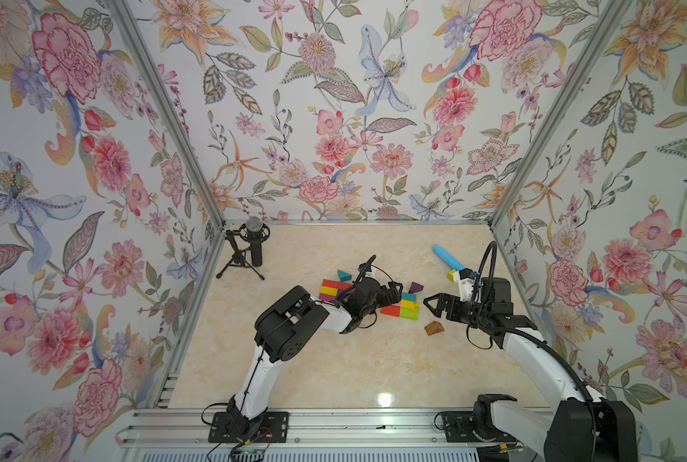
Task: Assemble a piece of candy with building blocks
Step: Assemble the building block at the center of the board.
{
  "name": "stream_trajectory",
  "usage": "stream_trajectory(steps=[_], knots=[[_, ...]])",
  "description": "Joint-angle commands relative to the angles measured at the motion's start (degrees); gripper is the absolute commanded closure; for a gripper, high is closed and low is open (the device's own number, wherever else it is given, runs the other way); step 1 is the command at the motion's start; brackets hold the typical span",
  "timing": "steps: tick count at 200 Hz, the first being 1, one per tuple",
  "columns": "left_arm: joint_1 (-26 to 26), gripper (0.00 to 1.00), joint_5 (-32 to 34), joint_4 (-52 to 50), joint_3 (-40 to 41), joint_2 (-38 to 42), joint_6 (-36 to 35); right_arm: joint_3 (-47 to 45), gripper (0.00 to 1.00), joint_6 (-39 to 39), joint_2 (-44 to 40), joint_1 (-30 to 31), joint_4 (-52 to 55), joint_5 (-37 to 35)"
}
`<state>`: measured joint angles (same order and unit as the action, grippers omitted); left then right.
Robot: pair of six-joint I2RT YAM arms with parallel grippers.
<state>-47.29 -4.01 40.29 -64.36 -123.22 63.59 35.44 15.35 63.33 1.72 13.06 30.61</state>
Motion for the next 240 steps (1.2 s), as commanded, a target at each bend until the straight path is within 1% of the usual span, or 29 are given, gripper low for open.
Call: stream_trajectory(steps=[1,52,137,190,218,240], knots=[[-0.62,0.01,1.34,2.27,-0.6,-1.34,1.76,-0.2,0.0,-1.12,-0.26,-0.35,0.83,0.51],[-0.84,0.01,2.16,-0.61,-1.47,-0.4,-0.35,-0.37,0.0,-1.2,-0.26,-0.37,0.84,0.52],[-0.84,0.01,-1.57,-0.96,-3.84,-1.86,-2.22,-0.72,0.0,-1.03,-0.66,-0.39,0.93,0.34],[-0.36,0.02,-1.16,-3.3,-3.82,-0.59,-4.12,-0.81,0.0,-0.94,-0.64,-0.34,0.96,0.15],[0.13,0.01,-0.19,-7.75,-5.46,0.98,-7.96,-0.74,0.0,-0.77,-0.73,-0.33,0.99,0.17],[0.9,0.01,-0.18,-17.31,-10.53,1.96,-14.02,-0.55,0.0,-0.51,-1.18,-0.39,1.35,0.24]])
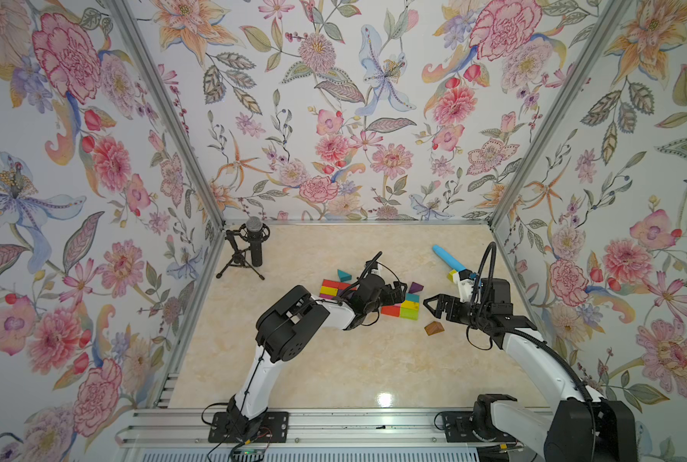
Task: Assemble a piece of candy with building blocks
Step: Assemble the building block at the center of the board.
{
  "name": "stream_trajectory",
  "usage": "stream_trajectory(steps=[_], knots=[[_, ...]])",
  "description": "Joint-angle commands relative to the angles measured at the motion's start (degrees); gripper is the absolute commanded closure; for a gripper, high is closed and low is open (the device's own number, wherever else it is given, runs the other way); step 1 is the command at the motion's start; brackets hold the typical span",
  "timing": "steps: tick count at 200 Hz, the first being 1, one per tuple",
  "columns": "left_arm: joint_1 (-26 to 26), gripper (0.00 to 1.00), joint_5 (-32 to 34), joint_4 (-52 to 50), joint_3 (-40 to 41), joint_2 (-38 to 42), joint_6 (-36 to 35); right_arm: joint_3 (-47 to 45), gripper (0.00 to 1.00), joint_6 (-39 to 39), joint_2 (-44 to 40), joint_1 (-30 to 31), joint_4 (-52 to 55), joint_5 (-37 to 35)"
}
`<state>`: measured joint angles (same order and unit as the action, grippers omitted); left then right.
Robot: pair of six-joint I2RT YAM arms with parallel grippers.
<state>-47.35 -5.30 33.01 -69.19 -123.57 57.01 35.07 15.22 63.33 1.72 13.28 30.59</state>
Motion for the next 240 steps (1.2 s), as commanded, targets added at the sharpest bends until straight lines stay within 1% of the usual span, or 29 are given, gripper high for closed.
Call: stream_trajectory(steps=[1,17,27,40,52,74,99,128,150,198,240], knots=[[1.0,0.02,1.05,-10.58,-6.0,2.29,-7.71,-0.18,0.0,-0.38,-1.23,-0.39,1.18,0.26],[1.18,0.02,1.21,-19.59,-10.46,3.11,-13.38,-0.24,0.0,-0.12,-1.87,-0.2,1.79,0.26],[1.1,0.02,1.55,-24.16,-11.86,4.08,-15.88,-0.52,0.0,0.13,-2.22,0.01,1.95,0.17],[1.26,0.02,1.18,-27.45,-11.32,6.11,-17.57,-0.77,0.0,0.56,-2.42,0.17,2.03,0.09],[1.12,0.02,0.14,-28.6,-9.04,8.48,-17.84,-0.66,0.0,0.77,-2.21,0.31,2.06,0.09],[0.19,0.02,-1.33,-27.19,-2.45,13.65,-15.75,0.94,0.0,0.9,-0.79,0.56,2.27,-0.43],[-2.43,0.02,-2.14,-24.53,3.55,17.75,-12.71,4.42,0.0,0.59,2.4,0.76,2.87,-1.37],[-5.88,0.03,-2.13,-23.08,6.5,18.83,-10.02,6.91,0.0,-0.28,4.56,0.75,3.85,-4.26],[-7.05,0.04,-4.39,-19.53,9.15,17.92,-7.03,6.68,0.0,0.02,4.68,0.79,3.87,-4.66],[-8.46,0.04,-7.54,-13.63,9.17,13.65,-3.65,6.76,0.0,-0.18,4.34,0.66,4.49,-5.62],[-9.32,0.05,-9.22,-11.79,6.01,10.11,-2.02,7.12,0.0,-0.37,4.44,0.41,4.57,-5.63]])
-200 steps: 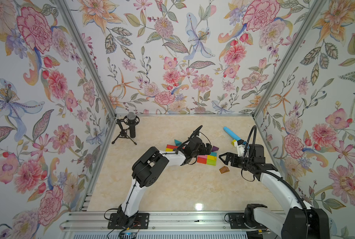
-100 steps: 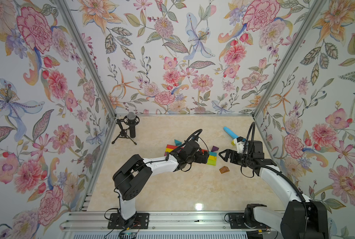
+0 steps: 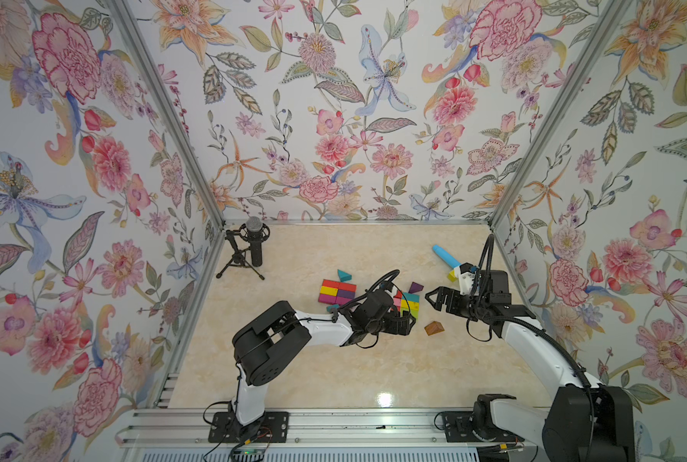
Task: Assemble a piece of candy with building blocks
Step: Assemble the building block at the center of the board.
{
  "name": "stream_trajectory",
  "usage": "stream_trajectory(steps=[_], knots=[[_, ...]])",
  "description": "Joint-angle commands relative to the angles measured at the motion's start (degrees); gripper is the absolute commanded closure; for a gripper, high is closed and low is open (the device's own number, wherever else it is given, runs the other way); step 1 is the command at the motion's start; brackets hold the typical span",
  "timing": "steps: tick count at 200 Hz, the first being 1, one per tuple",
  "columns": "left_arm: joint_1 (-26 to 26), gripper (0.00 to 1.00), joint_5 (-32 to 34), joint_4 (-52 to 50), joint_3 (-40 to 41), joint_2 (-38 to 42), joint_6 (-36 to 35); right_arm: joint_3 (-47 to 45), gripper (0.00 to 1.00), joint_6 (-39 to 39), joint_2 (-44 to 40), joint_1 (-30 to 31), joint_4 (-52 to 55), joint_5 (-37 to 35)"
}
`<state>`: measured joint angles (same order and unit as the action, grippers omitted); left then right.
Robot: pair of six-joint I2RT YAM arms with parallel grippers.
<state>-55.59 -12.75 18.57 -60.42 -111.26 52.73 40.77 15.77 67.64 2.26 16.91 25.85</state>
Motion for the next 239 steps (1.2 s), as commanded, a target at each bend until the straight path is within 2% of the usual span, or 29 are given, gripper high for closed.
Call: stream_trajectory(steps=[1,76,239], knots=[[-1.04,0.05,-1.84,2.68,-2.85,-2.24,2.28,1.41,0.0,-0.91,0.13,-0.1,0.94,-0.88],[-1.57,0.05,-5.16,13.88,-1.18,-7.09,9.04,1.45,0.0,-1.44,-0.57,-1.55,1.31,0.08],[1.1,0.06,-5.08,12.31,-3.08,-9.86,6.16,1.68,0.0,-1.53,-1.09,-2.26,2.08,-0.01]])
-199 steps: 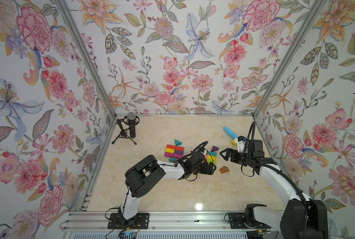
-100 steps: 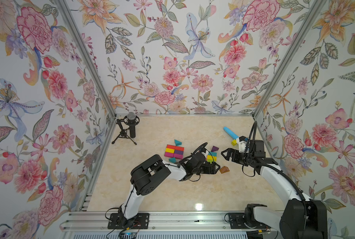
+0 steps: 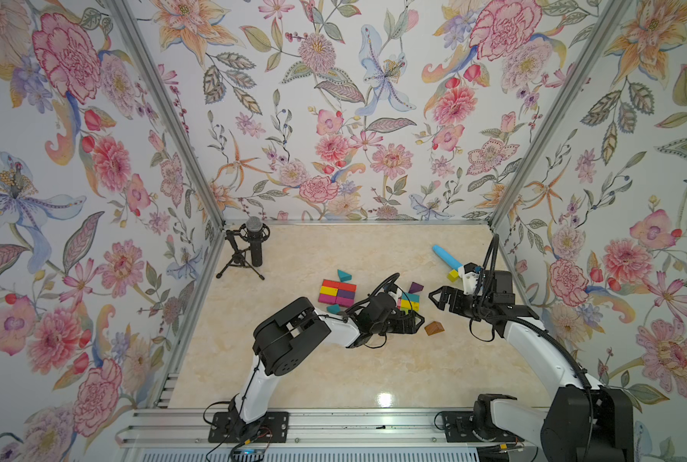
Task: Assemble a piece of candy with building blocks
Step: Assemble the building block at the center of the board.
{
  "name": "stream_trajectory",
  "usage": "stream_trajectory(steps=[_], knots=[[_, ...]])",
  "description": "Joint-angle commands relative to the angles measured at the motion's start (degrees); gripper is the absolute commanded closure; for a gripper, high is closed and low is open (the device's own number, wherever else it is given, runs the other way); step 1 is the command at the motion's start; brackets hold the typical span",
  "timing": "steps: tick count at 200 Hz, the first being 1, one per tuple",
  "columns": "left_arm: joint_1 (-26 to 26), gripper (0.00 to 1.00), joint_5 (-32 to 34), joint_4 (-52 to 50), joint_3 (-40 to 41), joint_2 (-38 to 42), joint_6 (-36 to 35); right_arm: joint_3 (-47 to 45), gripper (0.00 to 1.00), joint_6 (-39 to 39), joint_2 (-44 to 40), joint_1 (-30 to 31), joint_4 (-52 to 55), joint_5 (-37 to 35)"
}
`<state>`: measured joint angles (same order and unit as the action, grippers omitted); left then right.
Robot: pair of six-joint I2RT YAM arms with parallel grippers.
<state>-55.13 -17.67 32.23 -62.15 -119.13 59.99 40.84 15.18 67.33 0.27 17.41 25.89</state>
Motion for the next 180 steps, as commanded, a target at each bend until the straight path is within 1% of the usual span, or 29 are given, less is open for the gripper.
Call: stream_trajectory(steps=[1,76,102,126,156,169,180], knots=[[0.64,0.06,-0.17,-1.32,-1.37,-2.03,-1.1,1.61,0.0,-0.94,-0.79,-0.27,1.58,-0.09],[1.24,0.07,-0.6,-1.54,-1.4,-1.62,-1.45,1.6,0.0,-1.03,-0.79,-0.26,1.67,-0.21],[1.28,0.06,-2.26,-1.51,-0.16,1.25,-1.67,2.17,0.0,-1.32,-1.15,-0.2,2.47,-0.59],[1.93,0.05,-6.61,0.24,2.15,5.99,-2.61,3.89,0.0,-2.75,-0.7,0.81,3.64,-2.78],[3.98,0.05,-14.16,4.28,5.79,12.53,-3.27,9.71,0.0,-5.04,5.17,4.06,4.85,-6.34],[4.96,0.04,-15.36,3.55,7.15,15.81,-4.71,13.51,0.0,-6.52,8.94,6.48,5.68,-9.65],[5.98,0.04,-14.54,-0.71,7.69,18.4,-7.42,17.08,0.0,-7.86,13.06,8.21,6.9,-11.95]])
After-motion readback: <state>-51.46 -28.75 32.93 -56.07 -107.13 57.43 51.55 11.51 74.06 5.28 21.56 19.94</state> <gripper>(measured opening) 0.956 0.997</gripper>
